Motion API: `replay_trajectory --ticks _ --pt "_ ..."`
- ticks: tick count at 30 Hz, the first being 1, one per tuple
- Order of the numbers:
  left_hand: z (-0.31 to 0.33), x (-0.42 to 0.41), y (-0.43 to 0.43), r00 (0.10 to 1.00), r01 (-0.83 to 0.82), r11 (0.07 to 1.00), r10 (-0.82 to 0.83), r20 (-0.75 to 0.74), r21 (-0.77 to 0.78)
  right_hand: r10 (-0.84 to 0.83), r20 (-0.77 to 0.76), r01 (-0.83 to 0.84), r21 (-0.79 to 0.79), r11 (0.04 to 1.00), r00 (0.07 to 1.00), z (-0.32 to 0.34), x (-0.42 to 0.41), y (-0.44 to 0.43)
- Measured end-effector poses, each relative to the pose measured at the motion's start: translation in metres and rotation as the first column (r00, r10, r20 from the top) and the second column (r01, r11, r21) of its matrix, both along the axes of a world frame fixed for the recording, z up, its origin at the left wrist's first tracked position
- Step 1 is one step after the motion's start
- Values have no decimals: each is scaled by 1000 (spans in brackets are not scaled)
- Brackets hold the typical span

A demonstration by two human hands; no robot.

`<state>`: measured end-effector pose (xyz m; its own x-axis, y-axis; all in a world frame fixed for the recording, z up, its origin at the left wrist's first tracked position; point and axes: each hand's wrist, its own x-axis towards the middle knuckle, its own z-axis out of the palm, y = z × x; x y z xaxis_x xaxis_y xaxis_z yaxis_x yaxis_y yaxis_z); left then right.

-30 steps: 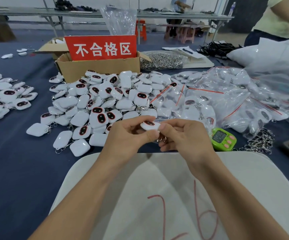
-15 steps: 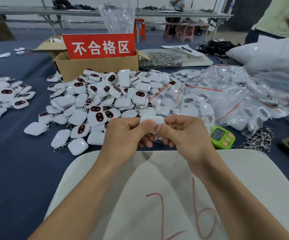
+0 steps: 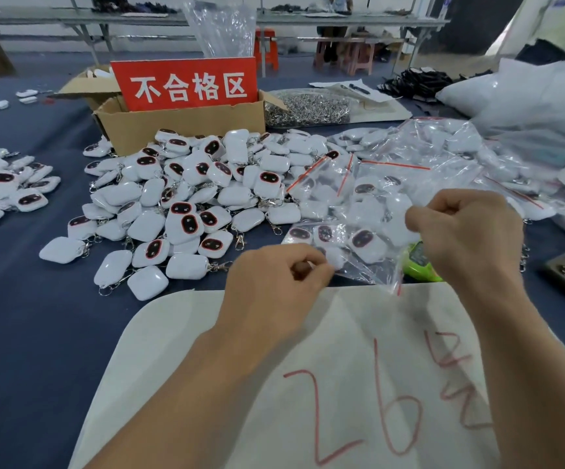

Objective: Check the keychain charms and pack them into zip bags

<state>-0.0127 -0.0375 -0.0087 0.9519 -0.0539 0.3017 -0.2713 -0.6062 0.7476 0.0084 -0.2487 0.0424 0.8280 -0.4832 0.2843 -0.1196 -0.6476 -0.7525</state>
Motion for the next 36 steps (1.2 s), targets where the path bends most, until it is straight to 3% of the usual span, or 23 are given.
replay_trajectory --ticks 4,8,11,16,20,23,26,29,32,36 --pt "-2 -6 -20 999 47 992 -45 -19 121 -36 -73 13 -295 956 997 1 -5 2" --pt "-5 -7 -23 998 48 992 -42 -52 119 -80 -98 40 -353 935 992 2 -6 2" --pt "-3 -7 -22 997 51 993 -45 -63 106 -96 -207 16 -357 934 974 -1 -2 -5" --pt "2 -10 -26 997 80 994 -78 -27 70 188 -285 -202 -20 979 940 -7 -1 16" --pt "-2 -8 -24 999 -22 1000 22 -34 -6 442 -264 -361 304 882 857 -12 2 26" --pt "-2 -4 -23 992 -121 993 121 -41 0 507 -286 -412 334 848 813 -14 2 26" --pt "-5 1 -19 989 -131 991 130 -70 -14 500 -248 -418 318 851 830 -18 2 27" --pt "-3 2 -16 989 -145 986 142 -45 -84 448 -215 -398 241 885 868 -22 4 31" --pt "6 -2 -17 977 -158 952 189 97 -261 396 -127 -393 50 918 909 -25 2 45" --pt "11 -16 -23 974 59 935 22 225 -348 359 -124 -380 -337 861 925 -30 -5 63"
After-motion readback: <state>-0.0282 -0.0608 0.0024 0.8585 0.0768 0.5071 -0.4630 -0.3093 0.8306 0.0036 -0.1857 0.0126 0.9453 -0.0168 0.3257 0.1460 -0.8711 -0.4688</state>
